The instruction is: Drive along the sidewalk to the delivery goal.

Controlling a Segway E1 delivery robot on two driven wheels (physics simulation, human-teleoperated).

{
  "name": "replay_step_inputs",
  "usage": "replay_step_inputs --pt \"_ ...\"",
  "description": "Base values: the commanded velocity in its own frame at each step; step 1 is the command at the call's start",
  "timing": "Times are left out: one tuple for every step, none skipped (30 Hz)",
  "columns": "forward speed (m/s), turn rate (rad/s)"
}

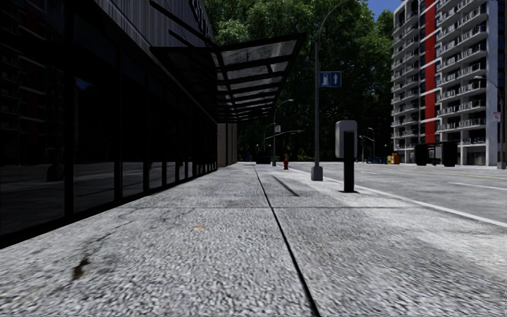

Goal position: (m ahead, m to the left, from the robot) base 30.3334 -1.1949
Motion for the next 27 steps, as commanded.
replay_step_inputs --pt "2.0 0.0" --pt "2.0 0.0" --pt "2.0 0.0" --pt "2.0 0.0" --pt "2.0 0.0" --pt "2.0 0.0" --pt "2.0 0.0" --pt "2.0 0.0" --pt "2.0 0.0" --pt "2.0 0.0" --pt "2.0 0.0" --pt "2.0 0.0" --pt "2.0 0.0" --pt "2.0 0.0" --pt "2.0 0.0" --pt "2.0 0.0" --pt "2.0 0.0" --pt "2.0 0.0" --pt "2.0 0.0" --pt "2.0 0.0" --pt "2.0 0.0" --pt "2.0 0.0" --pt "2.0 0.0" --pt "2.0 0.0" --pt "2.0 0.0" --pt "2.0 0.0" --pt "2.0 0.0"
